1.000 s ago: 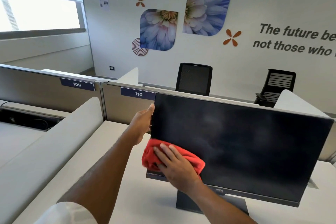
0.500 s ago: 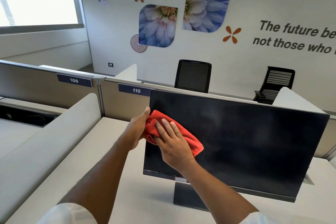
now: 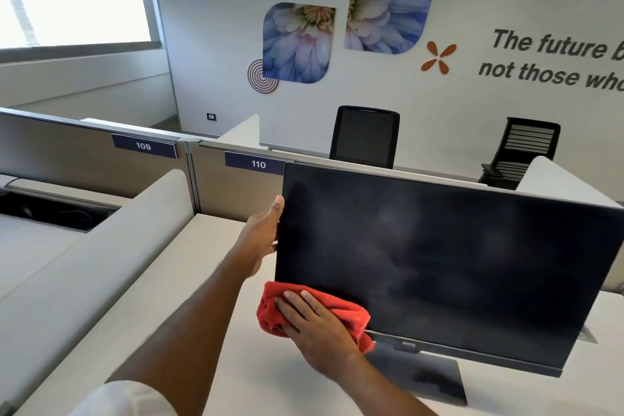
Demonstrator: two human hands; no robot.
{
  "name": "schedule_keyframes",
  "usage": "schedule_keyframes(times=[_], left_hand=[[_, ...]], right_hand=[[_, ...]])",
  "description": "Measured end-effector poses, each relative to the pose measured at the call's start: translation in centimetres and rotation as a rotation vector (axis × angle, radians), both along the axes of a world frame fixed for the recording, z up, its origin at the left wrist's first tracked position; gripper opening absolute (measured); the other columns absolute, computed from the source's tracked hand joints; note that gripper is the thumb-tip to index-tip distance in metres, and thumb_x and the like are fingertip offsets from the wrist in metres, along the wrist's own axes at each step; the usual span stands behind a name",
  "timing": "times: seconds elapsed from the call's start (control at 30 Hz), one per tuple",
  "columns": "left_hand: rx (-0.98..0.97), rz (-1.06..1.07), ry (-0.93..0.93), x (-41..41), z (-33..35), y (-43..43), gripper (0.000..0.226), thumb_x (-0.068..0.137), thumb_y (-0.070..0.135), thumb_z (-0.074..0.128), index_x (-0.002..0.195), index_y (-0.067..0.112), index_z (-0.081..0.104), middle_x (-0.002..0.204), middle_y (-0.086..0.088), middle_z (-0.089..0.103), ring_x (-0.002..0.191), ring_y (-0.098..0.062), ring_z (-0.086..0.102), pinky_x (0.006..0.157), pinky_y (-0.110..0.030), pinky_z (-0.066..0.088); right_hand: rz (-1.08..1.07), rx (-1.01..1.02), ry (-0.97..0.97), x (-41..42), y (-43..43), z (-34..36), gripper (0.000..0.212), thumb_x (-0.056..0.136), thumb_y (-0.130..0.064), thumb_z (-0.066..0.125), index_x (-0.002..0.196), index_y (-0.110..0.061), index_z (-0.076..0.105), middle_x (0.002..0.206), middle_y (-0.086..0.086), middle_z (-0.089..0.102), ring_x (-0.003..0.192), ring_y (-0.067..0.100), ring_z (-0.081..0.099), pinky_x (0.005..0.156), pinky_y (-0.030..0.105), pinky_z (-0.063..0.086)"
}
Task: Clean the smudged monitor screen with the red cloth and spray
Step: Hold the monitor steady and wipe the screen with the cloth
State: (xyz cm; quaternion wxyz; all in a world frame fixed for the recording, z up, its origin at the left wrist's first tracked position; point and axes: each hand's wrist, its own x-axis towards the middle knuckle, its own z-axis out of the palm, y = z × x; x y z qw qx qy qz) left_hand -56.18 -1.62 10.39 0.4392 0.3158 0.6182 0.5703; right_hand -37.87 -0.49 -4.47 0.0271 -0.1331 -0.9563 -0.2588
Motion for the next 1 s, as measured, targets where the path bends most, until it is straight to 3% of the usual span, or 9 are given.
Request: schedule_keyframes(times=[0.17,0.23,0.3,0.4,0.53,0.83,1.0], left_hand=[[-0.004,0.02,0.019,0.6,-0.1,0.2,0.044,0.085,0.071,0.036,0.107,0.038,0.054,0.124,0.01,0.057,0.121,-0.023,0.052,0.096,-0.044,0.046],[0.006,0.037,0.027,1.0,-0.1,0.4,0.064,0.077,0.079,0.035,0.114,0.032,0.058,0.124,0.009,0.06,0.12,-0.023,0.054,0.093,-0.041,0.049],[0.002,0.086,0.016,1.5,-0.3,0.7,0.087,0.072,0.084,0.033,0.131,0.024,0.054,0.134,0.002,0.059,0.123,-0.023,0.053,0.102,-0.045,0.044],[-0.013,0.179,-0.028,2.4,-0.6,1.0,0.095,0.074,0.085,0.032,0.143,0.02,0.042,0.148,-0.001,0.045,0.135,-0.025,0.041,0.111,-0.045,0.031],[-0.047,0.179,-0.067,3.0,-0.5,1.1,0.102,0.067,0.089,0.032,0.143,0.021,0.042,0.147,-0.002,0.046,0.135,-0.027,0.041,0.112,-0.046,0.032],[-0.04,0.204,-0.058,2.9,-0.8,1.1,0.103,0.067,0.09,0.031,0.145,0.023,0.038,0.151,-0.003,0.041,0.138,-0.03,0.037,0.114,-0.052,0.029],[-0.02,0.212,-0.105,2.7,-1.0,1.2,0.103,0.067,0.09,0.037,0.145,0.022,0.038,0.151,-0.001,0.042,0.138,-0.027,0.038,0.114,-0.052,0.029]], right_hand=[[0.055,0.076,0.042,0.6,1.0,1.1,0.045,0.097,-0.031,0.047,0.142,-0.024,0.048,0.158,0.004,0.033,0.148,0.029,0.024,0.12,0.045,0.008],[0.02,0.078,0.166,1.4,2.0,2.1,0.046,0.093,-0.022,0.042,0.138,-0.023,0.05,0.158,0.007,0.032,0.147,0.032,0.024,0.12,0.047,0.013],[-0.048,0.075,0.314,2.6,3.0,3.4,0.05,0.086,-0.016,0.042,0.135,-0.021,0.052,0.158,0.01,0.031,0.146,0.035,0.023,0.121,0.05,0.016],[-0.142,0.096,0.498,4.2,4.8,6.0,0.052,0.082,-0.012,0.048,0.134,-0.019,0.053,0.158,0.012,0.031,0.146,0.038,0.024,0.119,0.055,0.018],[-0.256,0.076,0.659,5.5,6.6,8.7,0.053,0.083,-0.013,0.049,0.137,-0.016,0.049,0.158,0.018,0.027,0.148,0.04,0.019,0.12,0.056,0.014],[-0.119,0.085,0.487,6.9,6.3,4.6,0.066,0.093,-0.022,0.043,0.154,-0.018,0.02,0.161,0.01,0.014,0.15,0.032,0.012,0.122,0.048,0.011],[-0.02,0.005,0.242,8.8,5.0,0.5,0.063,0.084,-0.019,0.049,0.146,-0.02,0.036,0.162,0.007,0.018,0.151,0.031,0.009,0.124,0.046,0.001]])
